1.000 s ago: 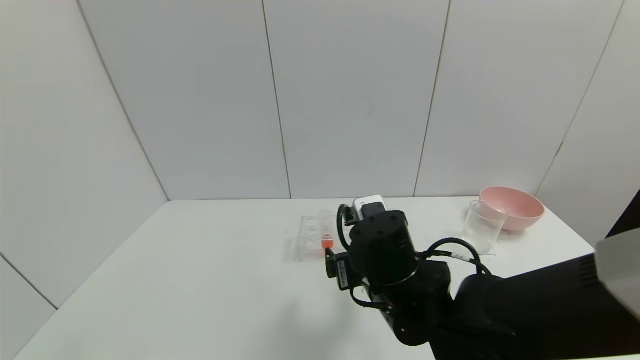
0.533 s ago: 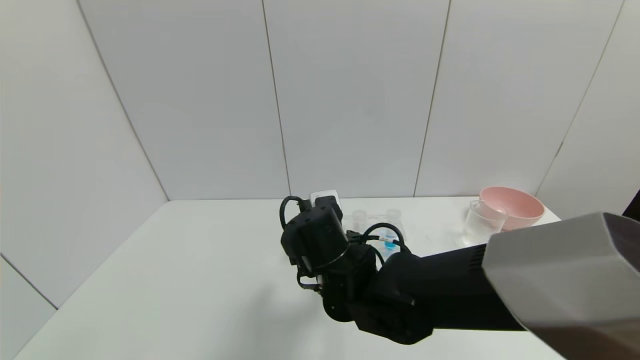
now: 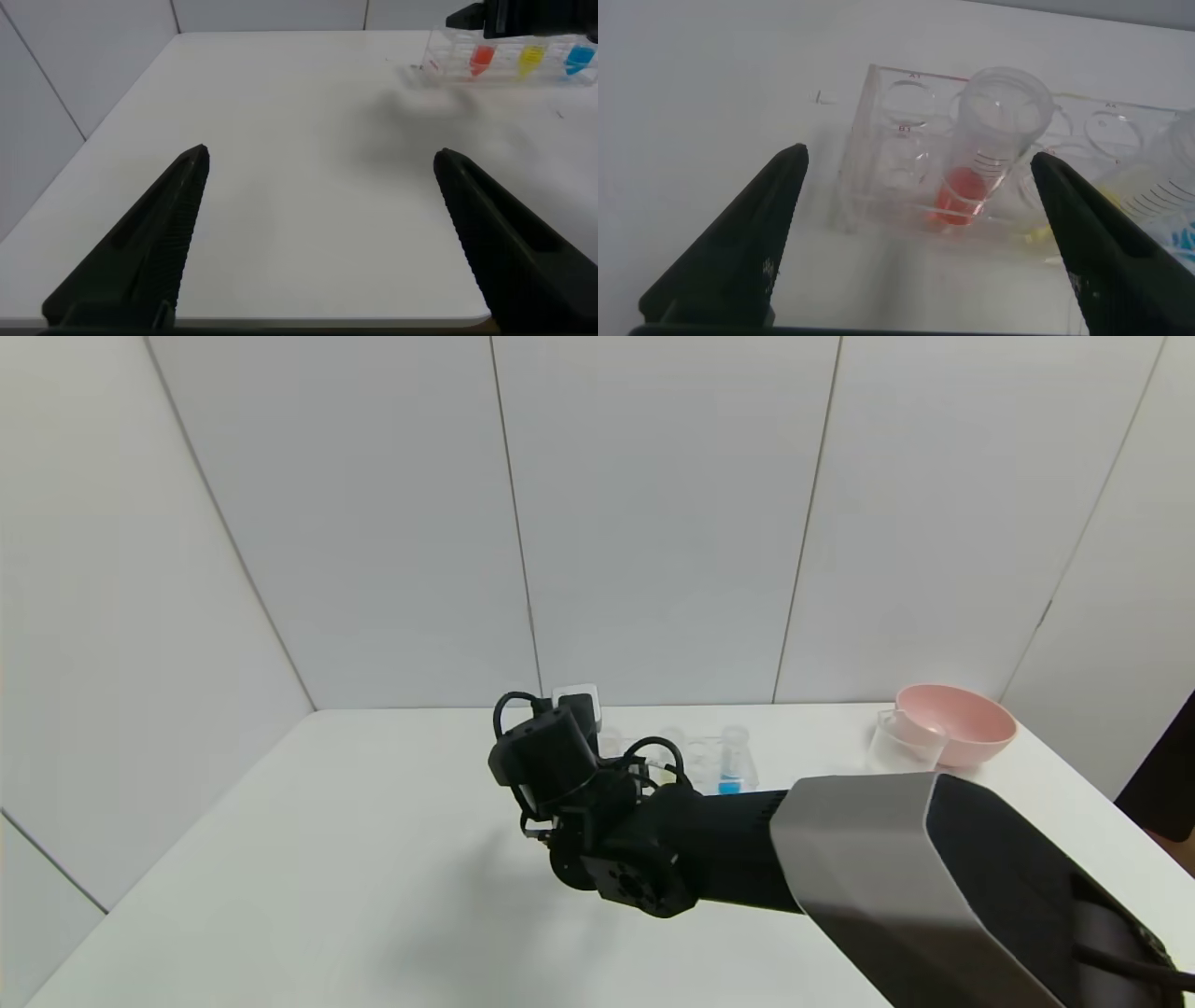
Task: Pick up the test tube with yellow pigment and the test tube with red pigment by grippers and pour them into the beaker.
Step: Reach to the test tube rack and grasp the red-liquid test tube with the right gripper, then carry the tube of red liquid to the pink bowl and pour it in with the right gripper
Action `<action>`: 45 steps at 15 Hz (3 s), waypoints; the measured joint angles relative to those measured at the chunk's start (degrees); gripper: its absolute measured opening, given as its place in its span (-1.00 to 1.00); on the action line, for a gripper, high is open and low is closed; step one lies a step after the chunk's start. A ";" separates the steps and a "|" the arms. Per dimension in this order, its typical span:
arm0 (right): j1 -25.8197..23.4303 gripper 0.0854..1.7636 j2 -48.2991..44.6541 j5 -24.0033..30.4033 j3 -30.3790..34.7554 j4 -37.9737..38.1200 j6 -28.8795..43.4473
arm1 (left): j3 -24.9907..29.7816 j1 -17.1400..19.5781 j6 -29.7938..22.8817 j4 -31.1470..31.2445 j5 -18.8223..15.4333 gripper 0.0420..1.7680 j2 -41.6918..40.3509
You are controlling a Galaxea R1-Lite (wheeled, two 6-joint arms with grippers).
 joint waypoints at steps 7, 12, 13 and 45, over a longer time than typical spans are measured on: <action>-2.43 0.94 2.29 0.28 -1.44 -0.77 -0.67 | 0.00 0.00 0.00 0.00 -0.02 0.94 0.00; -3.00 0.94 2.32 0.78 -1.46 -0.80 -0.68 | 0.00 0.00 0.00 0.00 0.00 0.94 0.00; -3.06 0.94 2.29 0.78 -1.44 -0.78 -0.73 | 0.00 0.00 0.00 0.00 0.00 0.94 0.00; -2.32 -0.50 -10.50 0.85 -0.57 5.02 -5.58 | 0.00 0.00 0.00 0.00 0.00 0.94 0.00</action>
